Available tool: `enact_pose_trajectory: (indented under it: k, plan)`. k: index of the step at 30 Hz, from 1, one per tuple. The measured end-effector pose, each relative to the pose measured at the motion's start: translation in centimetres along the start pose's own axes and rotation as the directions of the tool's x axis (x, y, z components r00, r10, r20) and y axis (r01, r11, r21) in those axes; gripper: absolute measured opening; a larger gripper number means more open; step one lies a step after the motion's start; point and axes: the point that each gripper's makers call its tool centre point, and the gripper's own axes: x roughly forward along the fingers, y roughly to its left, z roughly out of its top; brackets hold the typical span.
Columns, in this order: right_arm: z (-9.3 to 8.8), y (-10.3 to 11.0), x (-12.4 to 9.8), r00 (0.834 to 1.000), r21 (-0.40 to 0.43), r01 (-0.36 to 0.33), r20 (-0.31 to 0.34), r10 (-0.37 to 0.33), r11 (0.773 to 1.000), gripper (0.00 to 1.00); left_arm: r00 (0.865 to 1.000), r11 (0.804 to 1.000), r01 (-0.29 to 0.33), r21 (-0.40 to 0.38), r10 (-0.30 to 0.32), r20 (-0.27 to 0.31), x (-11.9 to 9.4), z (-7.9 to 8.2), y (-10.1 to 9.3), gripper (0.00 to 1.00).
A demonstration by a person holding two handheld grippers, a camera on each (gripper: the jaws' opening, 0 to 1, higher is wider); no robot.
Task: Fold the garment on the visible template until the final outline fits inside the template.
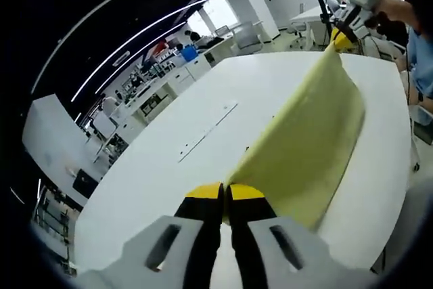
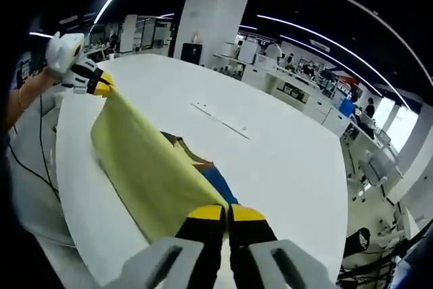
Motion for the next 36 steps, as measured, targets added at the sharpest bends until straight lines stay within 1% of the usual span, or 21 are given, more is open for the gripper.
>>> enact_pose_trajectory:
  k: [5,9,11,14,16,19,23,30,32,34,36]
  plan:
    - [0.5,-1.0,1.5,1.000,0.035,0.007,0.008,-0.007,0.999,0.00,1.000,0.999,-0.024,0.049,0.025,-0.016,1.6,0.0,0.7,0.00]
    - [0.3,-1.6,2.8,1.000,0.047,0.015,-0.005,-0.015,0.999,0.00,0.999,0.999,-0.029,0.039,0.029,-0.019,2.9,-0.1,1.0,0.00]
    - [0.1,-1.8,3.4,1.000,0.055,0.013,-0.010,-0.012,0.998,0.00,0.999,0.999,-0.031,0.033,0.031,-0.027,3.7,-0.4,1.1,0.00]
    - [-0.1,-2.0,4.6,1.000,0.073,0.006,-0.013,-0.005,0.997,0.00,0.998,1.000,-0.029,0.008,0.030,-0.052,5.0,-1.3,1.0,0.00]
    - [-0.3,-2.2,5.5,1.000,0.090,0.005,-0.018,-0.003,0.996,0.00,0.998,1.000,-0.030,0.005,0.030,-0.057,5.5,-1.6,0.9,0.00]
    - [-1.0,-2.2,6.9,0.999,0.110,0.000,-0.040,0.004,0.994,0.00,0.997,1.000,-0.027,-0.012,0.026,-0.075,6.6,-2.5,0.6,0.00]
    - [-1.8,-2.1,8.3,0.998,0.104,-0.008,-0.068,0.015,0.994,0.00,0.996,0.999,-0.017,-0.033,0.014,-0.089,7.9,-3.4,0.3,0.00]
    - [-3.3,-2.0,11.0,0.992,0.113,-0.024,-0.124,0.038,0.993,0.00,0.993,0.999,0.002,-0.042,-0.007,-0.121,10.5,-5.4,-0.3,0.00]
    - [-3.8,-2.0,11.7,0.989,0.102,-0.023,-0.142,0.037,0.995,0.00,0.991,0.999,0.009,-0.044,-0.014,-0.132,11.1,-6.0,-0.5,0.00]
    - [-4.2,-1.9,12.5,0.986,0.098,-0.025,-0.159,0.041,0.995,0.00,0.988,0.999,0.009,-0.034,-0.014,-0.152,11.8,-6.6,-0.5,0.01]
    - [-4.6,-2.0,13.2,0.984,0.098,-0.024,-0.173,0.041,0.995,0.00,0.986,0.999,0.024,-0.023,-0.028,-0.167,12.3,-7.1,-0.7,0.01]
